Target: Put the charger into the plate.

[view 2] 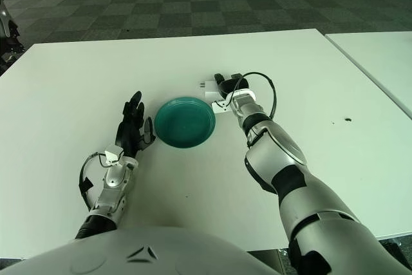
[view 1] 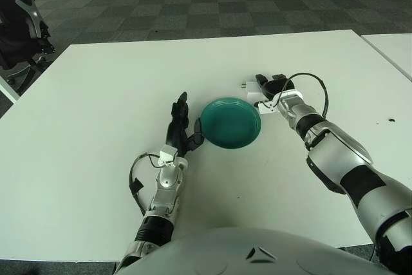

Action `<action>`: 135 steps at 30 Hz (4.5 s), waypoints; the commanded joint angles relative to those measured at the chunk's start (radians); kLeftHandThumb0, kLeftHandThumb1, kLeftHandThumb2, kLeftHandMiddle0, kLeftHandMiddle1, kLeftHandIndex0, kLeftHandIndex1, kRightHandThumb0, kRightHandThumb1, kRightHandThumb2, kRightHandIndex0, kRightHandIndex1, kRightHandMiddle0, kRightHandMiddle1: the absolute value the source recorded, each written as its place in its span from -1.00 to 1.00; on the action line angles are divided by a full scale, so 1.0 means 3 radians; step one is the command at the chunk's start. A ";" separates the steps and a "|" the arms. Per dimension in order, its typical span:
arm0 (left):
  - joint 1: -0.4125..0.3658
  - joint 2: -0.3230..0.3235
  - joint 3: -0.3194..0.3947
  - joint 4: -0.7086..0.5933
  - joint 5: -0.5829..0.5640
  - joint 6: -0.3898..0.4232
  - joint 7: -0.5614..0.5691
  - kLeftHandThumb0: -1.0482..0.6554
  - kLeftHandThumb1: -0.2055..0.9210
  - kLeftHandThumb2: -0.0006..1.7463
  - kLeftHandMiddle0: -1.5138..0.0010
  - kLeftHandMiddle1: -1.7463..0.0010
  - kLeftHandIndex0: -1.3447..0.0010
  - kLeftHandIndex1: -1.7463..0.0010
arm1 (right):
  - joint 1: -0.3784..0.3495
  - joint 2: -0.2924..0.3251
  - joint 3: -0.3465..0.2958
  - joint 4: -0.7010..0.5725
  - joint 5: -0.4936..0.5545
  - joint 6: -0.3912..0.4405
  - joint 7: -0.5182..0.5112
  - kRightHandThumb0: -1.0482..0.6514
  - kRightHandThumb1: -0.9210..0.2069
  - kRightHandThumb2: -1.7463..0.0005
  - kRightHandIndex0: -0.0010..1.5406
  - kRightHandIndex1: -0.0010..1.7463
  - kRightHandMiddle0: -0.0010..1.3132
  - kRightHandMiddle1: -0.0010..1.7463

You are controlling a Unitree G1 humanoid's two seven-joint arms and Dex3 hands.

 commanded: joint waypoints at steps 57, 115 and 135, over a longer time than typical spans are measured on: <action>0.0307 -0.0382 -0.0240 0.0322 0.0020 -0.0293 0.0493 -0.69 1.00 0.04 0.73 1.00 1.00 0.22 | 0.0399 -0.0099 0.0131 0.0107 -0.0098 0.0137 0.0291 -0.25 -0.37 -0.14 0.01 1.00 -0.35 1.00; 0.0249 -0.0530 -0.0104 0.0506 -0.0373 -0.0454 0.0370 -0.49 1.00 -0.19 0.44 0.97 0.16 -0.72 | -0.0380 -0.0054 -0.0451 -0.0225 0.0226 -0.0585 -0.0756 -0.33 0.07 -0.50 0.66 1.00 -0.07 1.00; 0.0267 -0.0455 -0.0204 0.0445 -0.0188 -0.0363 0.0512 -0.62 1.00 -0.05 0.61 1.00 0.71 -0.16 | -0.0143 -0.0244 -0.0403 -0.0962 0.0235 -0.1056 -0.0556 -0.34 0.09 -0.52 0.64 1.00 -0.05 1.00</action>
